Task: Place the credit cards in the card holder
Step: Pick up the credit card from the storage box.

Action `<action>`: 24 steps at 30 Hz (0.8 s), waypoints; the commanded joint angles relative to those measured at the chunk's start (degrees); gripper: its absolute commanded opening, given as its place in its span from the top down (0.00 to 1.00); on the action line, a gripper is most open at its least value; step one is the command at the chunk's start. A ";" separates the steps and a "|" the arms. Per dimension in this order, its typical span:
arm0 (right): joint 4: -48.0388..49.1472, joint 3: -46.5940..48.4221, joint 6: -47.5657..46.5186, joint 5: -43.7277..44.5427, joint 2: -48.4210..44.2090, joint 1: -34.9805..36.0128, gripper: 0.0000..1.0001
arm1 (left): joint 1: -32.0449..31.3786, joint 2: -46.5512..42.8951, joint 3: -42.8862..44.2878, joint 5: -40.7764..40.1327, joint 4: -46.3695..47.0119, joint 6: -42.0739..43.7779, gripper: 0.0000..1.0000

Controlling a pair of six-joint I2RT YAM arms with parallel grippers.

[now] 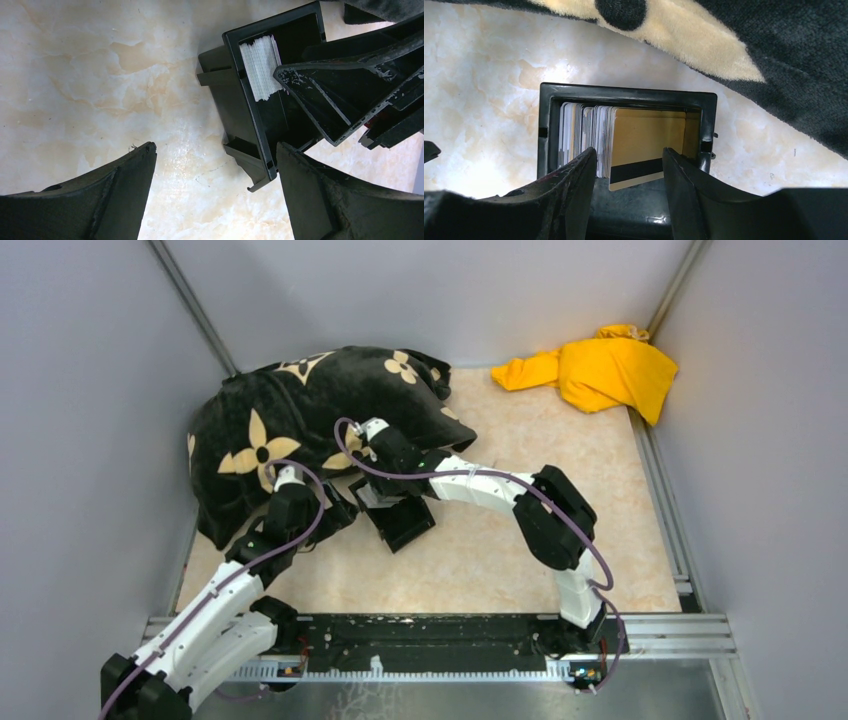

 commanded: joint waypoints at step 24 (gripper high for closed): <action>6.32 -1.76 6.47 -13.44 1.40 -4.50 0.50 | 0.25 0.91 -0.49 -0.59 2.77 -0.72 0.05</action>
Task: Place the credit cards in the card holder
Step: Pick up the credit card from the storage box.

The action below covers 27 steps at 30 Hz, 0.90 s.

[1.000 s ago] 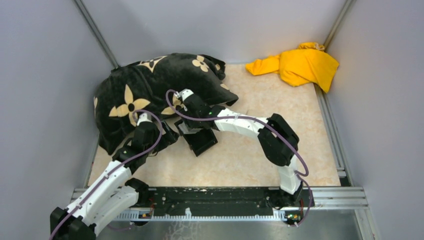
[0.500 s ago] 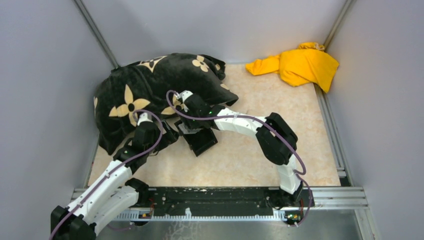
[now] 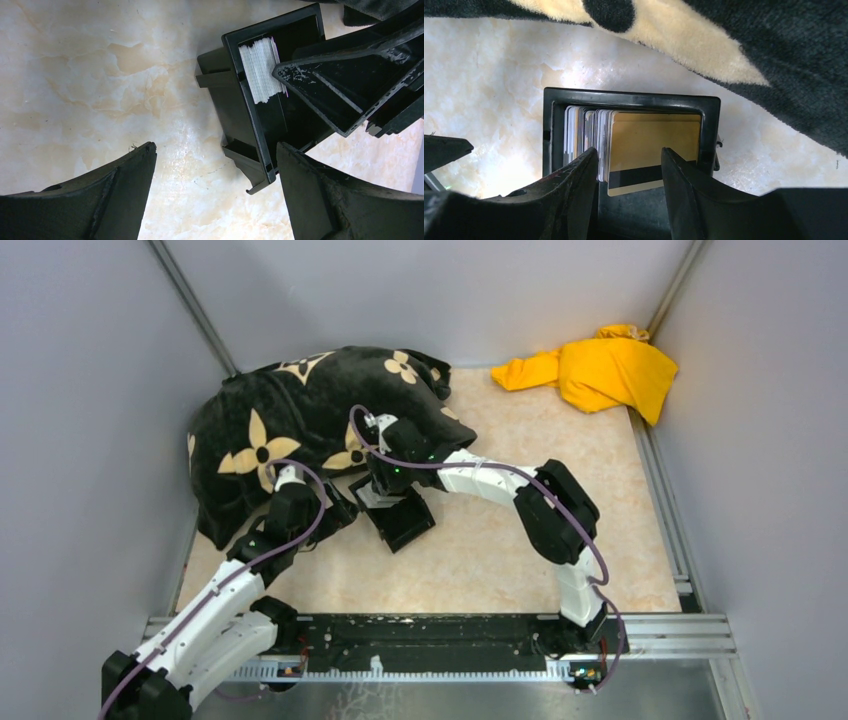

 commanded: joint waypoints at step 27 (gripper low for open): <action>1.23 1.77 3.37 -8.50 1.31 -1.03 0.67 | 0.19 1.88 -0.73 1.23 3.11 -0.87 0.05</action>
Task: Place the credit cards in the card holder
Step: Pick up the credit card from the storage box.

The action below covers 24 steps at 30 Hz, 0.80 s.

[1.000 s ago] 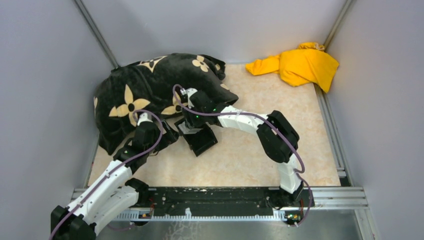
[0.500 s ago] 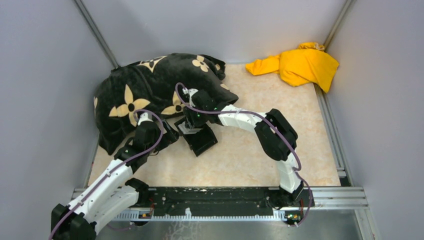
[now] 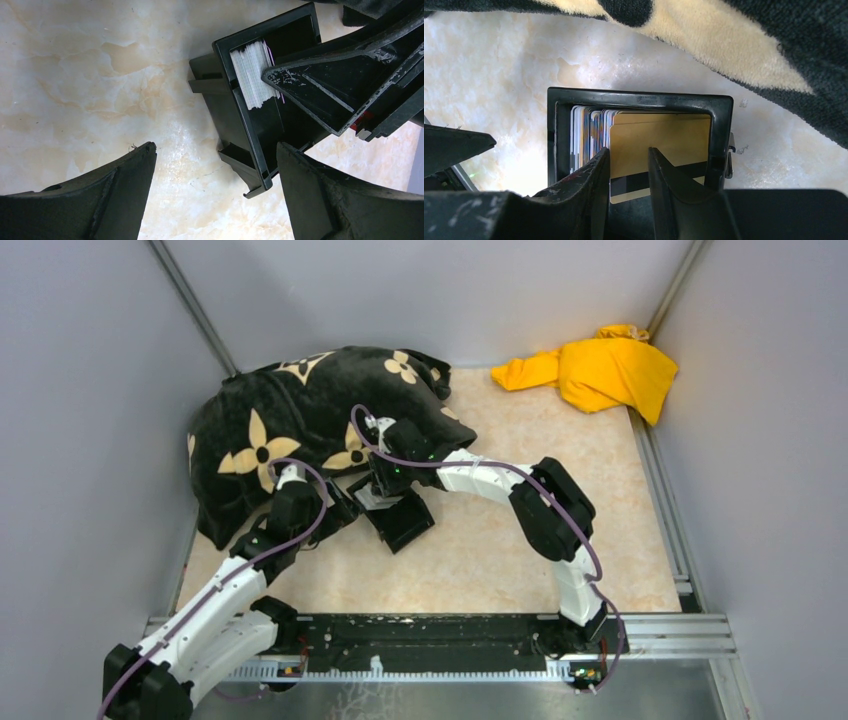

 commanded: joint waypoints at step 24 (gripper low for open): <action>-4.05 5.72 1.10 -1.02 -3.27 2.49 0.72 | 0.18 -0.09 0.67 1.51 1.73 0.52 0.05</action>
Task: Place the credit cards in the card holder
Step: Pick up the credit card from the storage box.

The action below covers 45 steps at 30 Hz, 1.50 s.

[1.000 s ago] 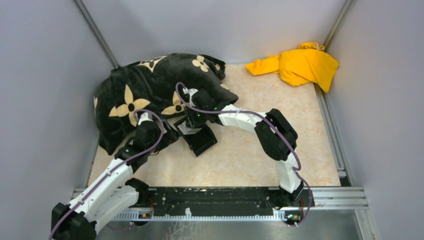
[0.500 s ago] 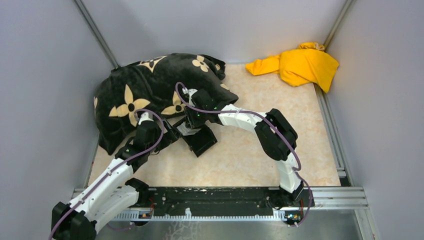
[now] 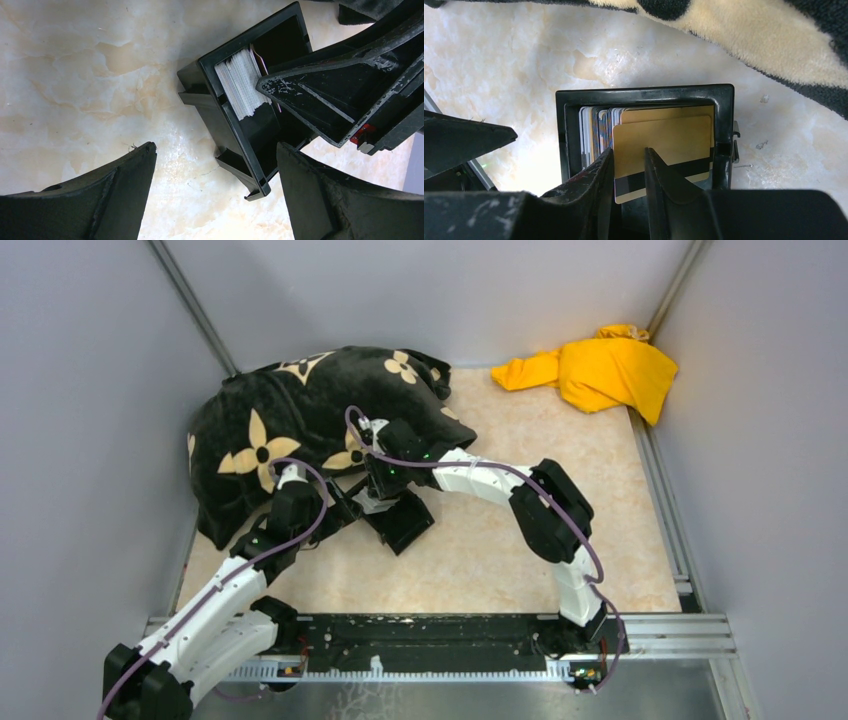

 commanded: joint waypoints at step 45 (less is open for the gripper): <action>-7.87 4.00 -14.03 14.57 -17.93 1.81 1.00 | 0.20 0.45 8.88 6.85 13.07 15.08 0.02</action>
